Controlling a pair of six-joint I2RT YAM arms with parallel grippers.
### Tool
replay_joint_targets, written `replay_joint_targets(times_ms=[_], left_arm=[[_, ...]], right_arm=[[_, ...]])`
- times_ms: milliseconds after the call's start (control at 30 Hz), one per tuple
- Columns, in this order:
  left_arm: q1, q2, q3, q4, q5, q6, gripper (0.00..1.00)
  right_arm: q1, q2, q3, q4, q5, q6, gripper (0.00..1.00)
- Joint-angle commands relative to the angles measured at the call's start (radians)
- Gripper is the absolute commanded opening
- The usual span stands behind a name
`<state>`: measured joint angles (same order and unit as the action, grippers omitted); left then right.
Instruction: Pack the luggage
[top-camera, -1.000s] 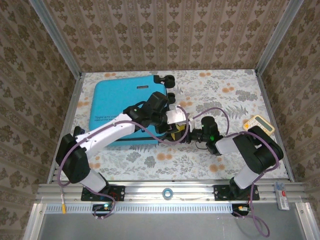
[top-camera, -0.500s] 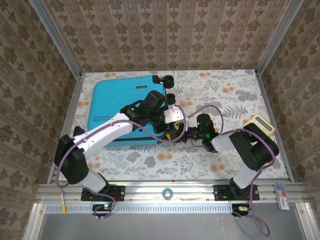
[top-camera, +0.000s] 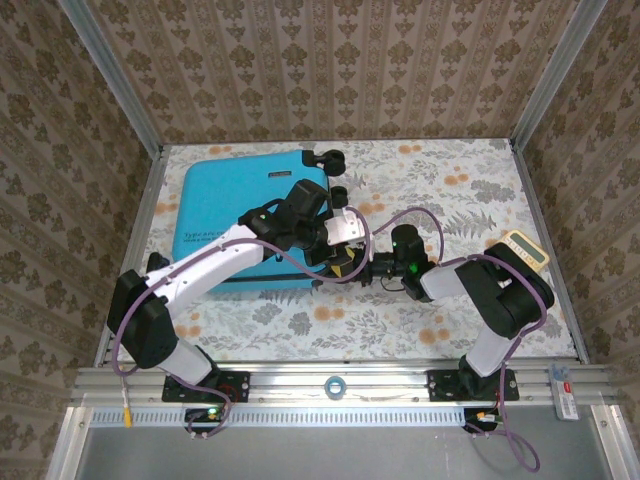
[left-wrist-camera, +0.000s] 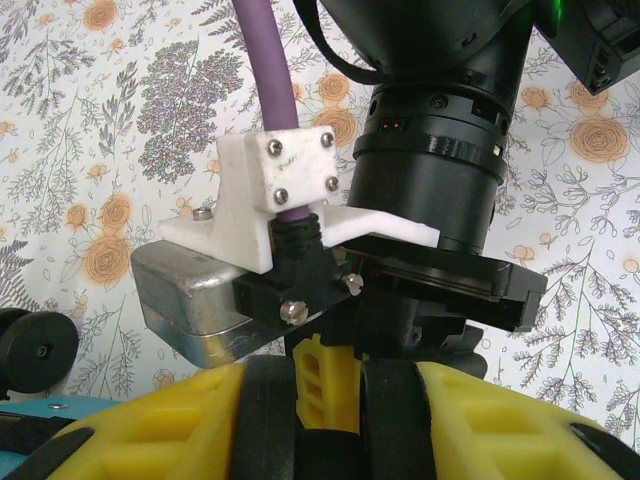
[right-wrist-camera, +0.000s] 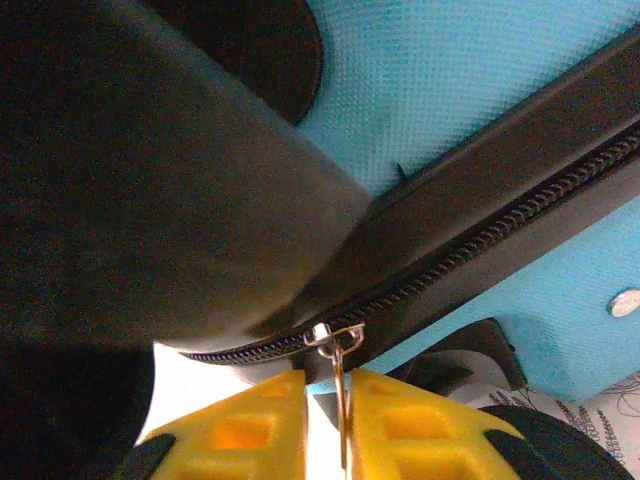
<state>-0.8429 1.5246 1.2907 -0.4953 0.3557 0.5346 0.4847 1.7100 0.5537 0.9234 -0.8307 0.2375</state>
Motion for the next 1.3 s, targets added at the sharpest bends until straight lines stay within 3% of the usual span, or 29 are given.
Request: replay_joint_targets(times_ms=[0, 200, 800, 1033, 1267], left_arm=[[-0.007, -0.073, 0.032, 0.103, 0.140, -0.100, 0.00], [-0.008, -0.078, 0.026, 0.111, 0.180, -0.111, 0.00], [-0.046, -0.026, 0.058, 0.079, 0.251, -0.099, 0.00], [-0.075, 0.004, 0.086, 0.031, 0.281, -0.071, 0.00], [-0.097, 0.024, 0.110, -0.031, 0.351, -0.029, 0.00]], right_arm=[[0.006, 0.019, 0.052, 0.020, 0.036, -0.021, 0.13], [0.004, 0.038, 0.064, 0.035, 0.077, 0.007, 0.00], [-0.038, 0.077, 0.100, 0.137, 0.134, 0.197, 0.00], [-0.063, 0.070, 0.121, 0.111, 0.146, 0.255, 0.00], [-0.071, 0.051, 0.137, 0.024, 0.238, 0.270, 0.00]])
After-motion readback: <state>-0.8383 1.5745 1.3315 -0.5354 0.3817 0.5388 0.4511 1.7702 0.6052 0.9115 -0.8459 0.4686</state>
